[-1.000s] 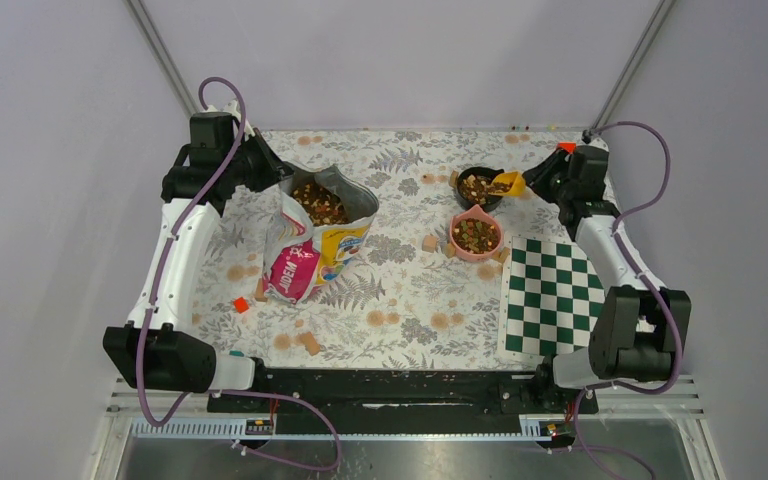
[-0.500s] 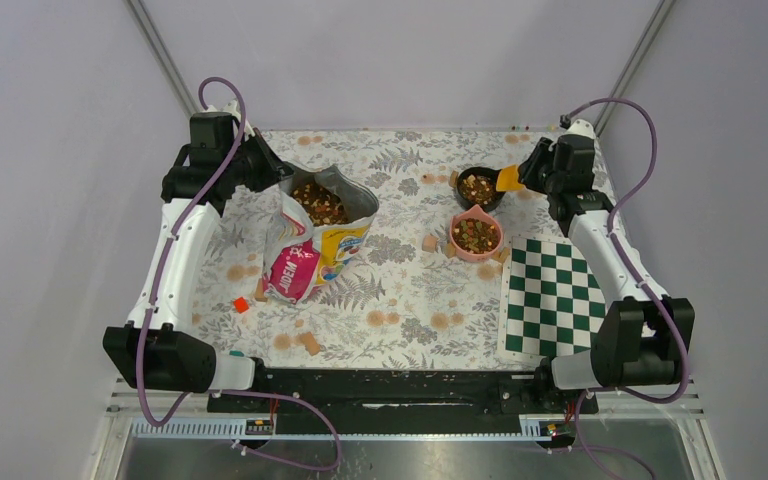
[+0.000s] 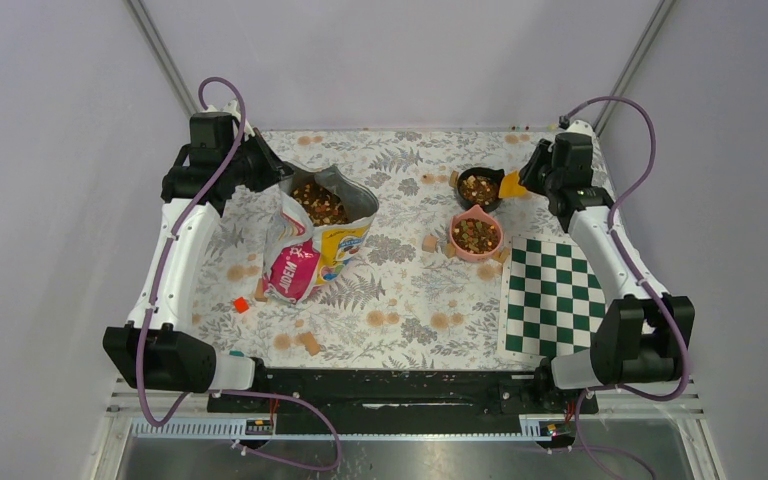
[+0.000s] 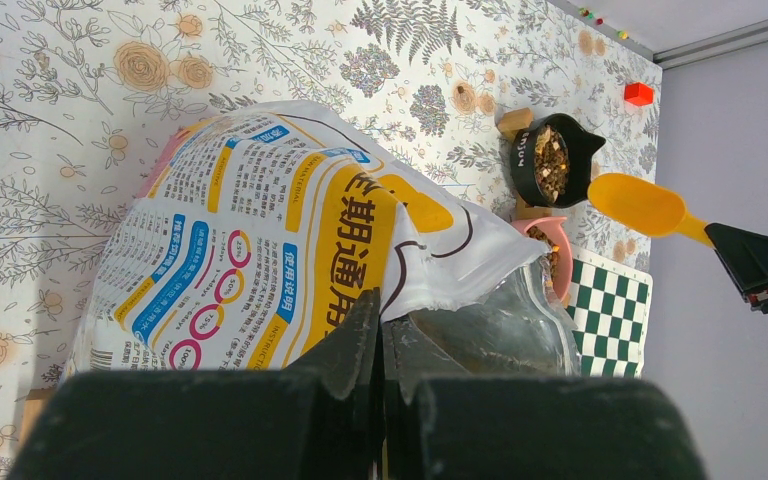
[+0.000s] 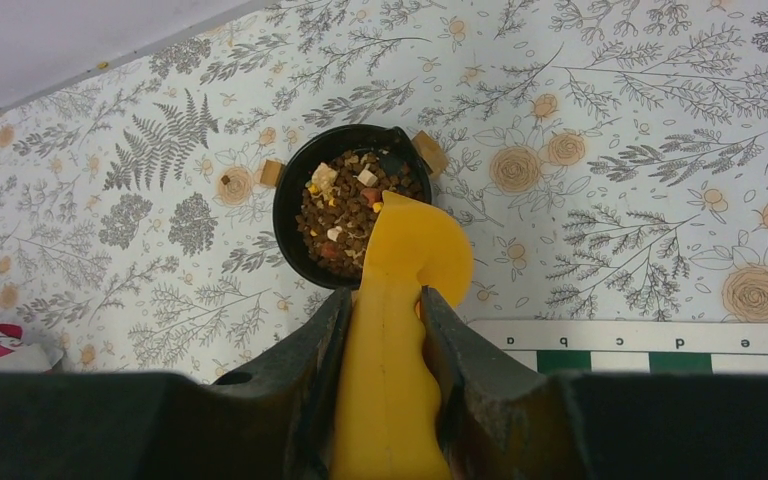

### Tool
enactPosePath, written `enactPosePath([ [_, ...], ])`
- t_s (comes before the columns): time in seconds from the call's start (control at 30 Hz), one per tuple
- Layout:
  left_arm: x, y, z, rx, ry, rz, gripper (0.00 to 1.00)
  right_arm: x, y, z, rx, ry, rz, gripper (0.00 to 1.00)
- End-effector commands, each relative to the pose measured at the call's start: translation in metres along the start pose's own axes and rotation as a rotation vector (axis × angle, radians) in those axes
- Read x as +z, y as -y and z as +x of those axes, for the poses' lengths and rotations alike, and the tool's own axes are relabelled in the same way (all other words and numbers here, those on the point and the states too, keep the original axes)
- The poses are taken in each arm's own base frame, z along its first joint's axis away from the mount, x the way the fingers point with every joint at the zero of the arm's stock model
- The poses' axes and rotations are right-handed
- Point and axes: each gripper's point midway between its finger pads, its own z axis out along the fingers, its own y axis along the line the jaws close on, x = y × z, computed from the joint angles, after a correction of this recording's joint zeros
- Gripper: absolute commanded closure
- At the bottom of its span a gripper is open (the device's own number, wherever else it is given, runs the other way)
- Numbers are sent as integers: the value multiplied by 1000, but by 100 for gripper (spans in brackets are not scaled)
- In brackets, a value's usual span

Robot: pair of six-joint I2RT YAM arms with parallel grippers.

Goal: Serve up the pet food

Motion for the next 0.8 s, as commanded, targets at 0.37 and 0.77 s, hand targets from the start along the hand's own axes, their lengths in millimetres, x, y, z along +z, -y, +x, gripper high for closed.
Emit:
enactPosePath([
  [0.37, -31, 40, -49, 55, 189, 128, 100, -4, 17, -43, 419, 48, -103, 100],
  [0.77, -30, 42, -49, 52, 183, 138, 100, -29, -63, 28, 519, -244, -573, 99],
])
